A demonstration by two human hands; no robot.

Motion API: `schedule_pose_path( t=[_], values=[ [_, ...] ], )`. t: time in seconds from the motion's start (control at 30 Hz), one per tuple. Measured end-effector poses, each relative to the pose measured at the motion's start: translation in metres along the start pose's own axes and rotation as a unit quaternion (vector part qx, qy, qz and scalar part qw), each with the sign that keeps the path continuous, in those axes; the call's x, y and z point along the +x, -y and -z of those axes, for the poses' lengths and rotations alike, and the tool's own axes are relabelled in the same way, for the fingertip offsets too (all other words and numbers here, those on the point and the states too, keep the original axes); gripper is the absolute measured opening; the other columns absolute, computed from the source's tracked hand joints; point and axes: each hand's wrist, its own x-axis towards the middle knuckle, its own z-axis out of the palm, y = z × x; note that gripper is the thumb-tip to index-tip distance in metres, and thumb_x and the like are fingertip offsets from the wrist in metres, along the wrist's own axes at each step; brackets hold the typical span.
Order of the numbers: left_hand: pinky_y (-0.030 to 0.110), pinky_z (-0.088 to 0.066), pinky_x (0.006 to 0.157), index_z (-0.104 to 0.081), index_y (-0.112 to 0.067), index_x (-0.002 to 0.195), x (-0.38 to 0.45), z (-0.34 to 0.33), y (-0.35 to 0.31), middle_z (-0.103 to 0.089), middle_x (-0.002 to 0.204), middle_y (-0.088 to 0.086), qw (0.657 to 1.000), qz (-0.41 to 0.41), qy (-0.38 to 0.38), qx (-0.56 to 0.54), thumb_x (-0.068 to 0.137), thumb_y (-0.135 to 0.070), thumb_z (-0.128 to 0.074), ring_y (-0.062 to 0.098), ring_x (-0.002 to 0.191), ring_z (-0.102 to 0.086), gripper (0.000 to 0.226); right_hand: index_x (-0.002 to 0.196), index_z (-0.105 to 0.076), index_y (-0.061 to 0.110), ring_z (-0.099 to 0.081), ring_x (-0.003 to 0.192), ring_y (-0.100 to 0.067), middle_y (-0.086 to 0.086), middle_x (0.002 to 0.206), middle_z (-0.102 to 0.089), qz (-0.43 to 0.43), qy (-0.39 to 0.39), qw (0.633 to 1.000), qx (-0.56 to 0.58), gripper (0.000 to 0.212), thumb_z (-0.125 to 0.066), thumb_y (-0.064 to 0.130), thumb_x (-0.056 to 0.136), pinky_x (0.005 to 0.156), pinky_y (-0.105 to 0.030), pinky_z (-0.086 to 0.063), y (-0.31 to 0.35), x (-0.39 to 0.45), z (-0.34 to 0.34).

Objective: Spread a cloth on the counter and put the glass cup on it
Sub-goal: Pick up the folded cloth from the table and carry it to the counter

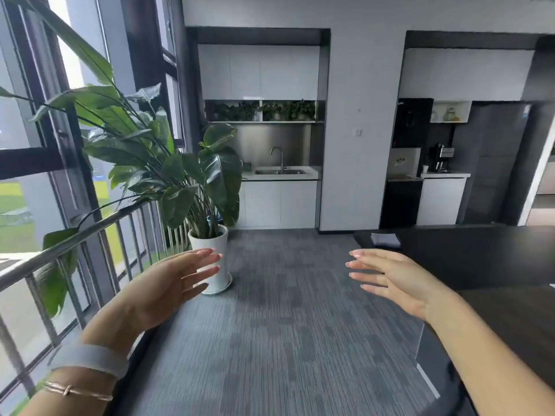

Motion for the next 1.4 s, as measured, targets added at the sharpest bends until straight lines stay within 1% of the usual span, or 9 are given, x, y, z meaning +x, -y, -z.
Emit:
schedule_pose_path(
  t=[0.07,0.3,0.47,0.73,0.87,1.07,1.17,1.3,1.4],
  values=[
    [0.031,-0.046,0.085,-0.063,-0.016,0.111,0.011,0.005,0.005,-0.073,0.11,-0.003,1.0,0.008,-0.005,-0.004,0.088,-0.023,-0.048,0.011,0.104,-0.064,0.028,0.104,-0.066,0.017,-0.065,0.101,-0.02,-0.006,0.108,-0.069,-0.013,-0.008,1.0,0.006,0.019,-0.061,0.023,0.086,0.092,-0.036,-0.047,-0.009,0.01,-0.003],
    [0.032,-0.044,0.089,-0.061,-0.017,0.111,0.076,0.008,0.023,-0.072,0.11,-0.003,0.999,0.03,-0.008,-0.022,0.088,-0.02,-0.046,0.011,0.106,-0.062,0.028,0.107,-0.065,0.017,-0.064,0.102,-0.018,-0.005,0.111,-0.069,-0.041,-0.018,0.999,0.021,0.021,-0.06,0.022,0.086,0.096,-0.038,-0.045,-0.038,0.072,0.003],
    [0.029,-0.045,0.081,-0.063,-0.015,0.109,0.157,-0.004,0.033,-0.074,0.106,-0.003,0.999,0.029,-0.007,-0.035,0.065,-0.026,-0.057,0.009,0.096,-0.068,0.045,0.108,-0.065,0.016,-0.065,0.103,-0.019,-0.005,0.111,-0.069,-0.045,-0.022,0.998,0.026,0.024,-0.061,0.022,0.086,0.094,-0.036,-0.046,-0.051,0.147,0.022],
    [0.034,-0.038,0.094,-0.061,-0.014,0.109,0.343,-0.03,0.04,-0.069,0.112,0.0,0.998,0.035,0.011,-0.044,0.062,-0.027,-0.055,0.014,0.111,-0.057,0.049,0.105,-0.066,0.02,-0.066,0.102,-0.015,-0.002,0.109,-0.071,-0.035,-0.041,0.998,0.031,0.021,-0.062,0.024,0.085,0.091,-0.033,-0.049,-0.047,0.316,0.078],
    [0.03,-0.042,0.089,-0.061,-0.017,0.111,0.433,-0.038,0.037,-0.073,0.109,-0.004,0.998,0.037,0.029,-0.04,0.055,-0.032,-0.061,0.007,0.106,-0.063,0.058,0.105,-0.067,0.02,-0.066,0.102,-0.016,-0.003,0.108,-0.071,-0.04,-0.052,0.997,0.042,0.021,-0.061,0.023,0.085,0.092,-0.034,-0.048,-0.044,0.4,0.103],
    [0.039,-0.039,0.097,-0.067,-0.015,0.103,0.567,-0.045,0.061,-0.073,0.108,0.001,0.997,0.049,0.024,-0.054,0.051,-0.033,-0.067,0.014,0.102,-0.066,0.055,0.106,-0.067,0.019,-0.066,0.101,-0.016,-0.003,0.107,-0.072,-0.046,-0.071,0.995,0.057,0.022,-0.062,0.022,0.085,0.09,-0.033,-0.049,-0.056,0.52,0.138],
    [0.038,-0.038,0.097,-0.065,-0.014,0.106,0.636,-0.047,0.074,-0.073,0.108,0.0,0.996,0.06,0.033,-0.062,0.056,-0.029,-0.062,0.015,0.108,-0.062,0.052,0.106,-0.067,0.018,-0.067,0.101,-0.016,-0.003,0.106,-0.073,-0.051,-0.08,0.994,0.059,0.022,-0.062,0.021,0.085,0.089,-0.032,-0.049,-0.063,0.584,0.152],
    [0.03,-0.04,0.09,-0.061,-0.016,0.11,0.739,-0.047,0.083,-0.074,0.105,-0.007,0.996,0.06,0.053,-0.045,0.064,-0.027,-0.052,0.008,0.107,-0.06,0.048,0.107,-0.066,0.017,-0.067,0.1,-0.016,-0.003,0.105,-0.073,-0.054,-0.103,0.991,0.064,0.022,-0.06,0.02,0.086,0.086,-0.031,-0.049,-0.071,0.678,0.172],
    [0.034,-0.039,0.093,-0.061,-0.015,0.109,0.814,-0.056,0.083,-0.074,0.103,-0.007,0.996,0.056,0.057,-0.045,0.068,-0.024,-0.05,0.01,0.106,-0.06,0.043,0.108,-0.065,0.016,-0.066,0.102,-0.018,-0.006,0.107,-0.071,-0.058,-0.124,0.988,0.074,0.022,-0.059,0.018,0.087,0.088,-0.032,-0.048,-0.069,0.739,0.193]
  ],
)
